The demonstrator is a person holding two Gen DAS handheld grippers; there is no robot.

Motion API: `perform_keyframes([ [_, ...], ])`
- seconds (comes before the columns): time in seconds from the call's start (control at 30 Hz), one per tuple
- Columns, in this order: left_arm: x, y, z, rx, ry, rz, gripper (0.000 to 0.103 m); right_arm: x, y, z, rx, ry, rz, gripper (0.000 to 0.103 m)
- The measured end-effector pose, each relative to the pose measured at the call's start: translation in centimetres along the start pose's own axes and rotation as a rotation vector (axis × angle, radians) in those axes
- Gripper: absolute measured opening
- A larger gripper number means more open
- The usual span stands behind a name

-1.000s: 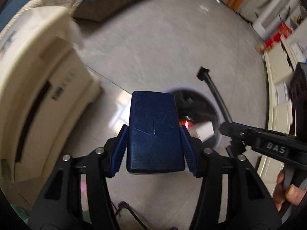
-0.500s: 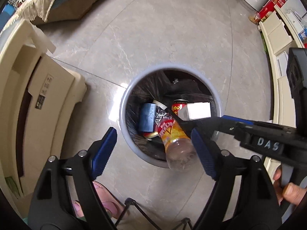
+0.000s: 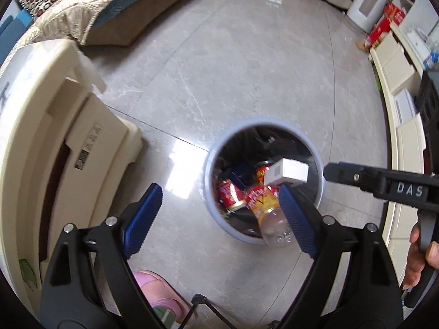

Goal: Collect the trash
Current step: 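Return both grippers to the table toward the gold snack bag and wrapper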

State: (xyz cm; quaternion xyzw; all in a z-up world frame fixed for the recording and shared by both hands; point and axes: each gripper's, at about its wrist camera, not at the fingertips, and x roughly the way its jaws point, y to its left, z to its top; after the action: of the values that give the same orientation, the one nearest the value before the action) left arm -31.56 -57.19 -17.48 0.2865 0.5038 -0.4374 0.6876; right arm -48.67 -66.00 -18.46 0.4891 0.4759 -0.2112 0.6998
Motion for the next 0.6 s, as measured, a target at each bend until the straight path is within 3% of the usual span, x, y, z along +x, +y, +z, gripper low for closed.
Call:
perform_keyframes([
  [0.23,-6.0,6.8,1.0,-0.066,-0.121,0.074,0.084,-0.7,6.6,0.8,-0.11,-0.011,0.016,0.031],
  [0.43,-11.6,15.3,-0.7,-0.168,-0.204,0.152,0.084,0.1,15.4,1.2,-0.251,0.007,0.046,0.031],
  [0.5,-13.2,18.6,-2.1,-0.218,-0.214,0.18,0.086,0.8,19.1,1.0,-0.307,0.02,0.069,0.038],
  [0.57,-14.7,22.1,-3.6,-0.266,-0.226,0.217,0.089,1.8,23.1,0.4,-0.375,0.028,0.08,0.051],
  [0.6,-15.4,23.9,-4.4,-0.287,-0.229,0.239,0.089,2.3,24.9,-0.1,-0.409,0.034,0.09,0.051],
])
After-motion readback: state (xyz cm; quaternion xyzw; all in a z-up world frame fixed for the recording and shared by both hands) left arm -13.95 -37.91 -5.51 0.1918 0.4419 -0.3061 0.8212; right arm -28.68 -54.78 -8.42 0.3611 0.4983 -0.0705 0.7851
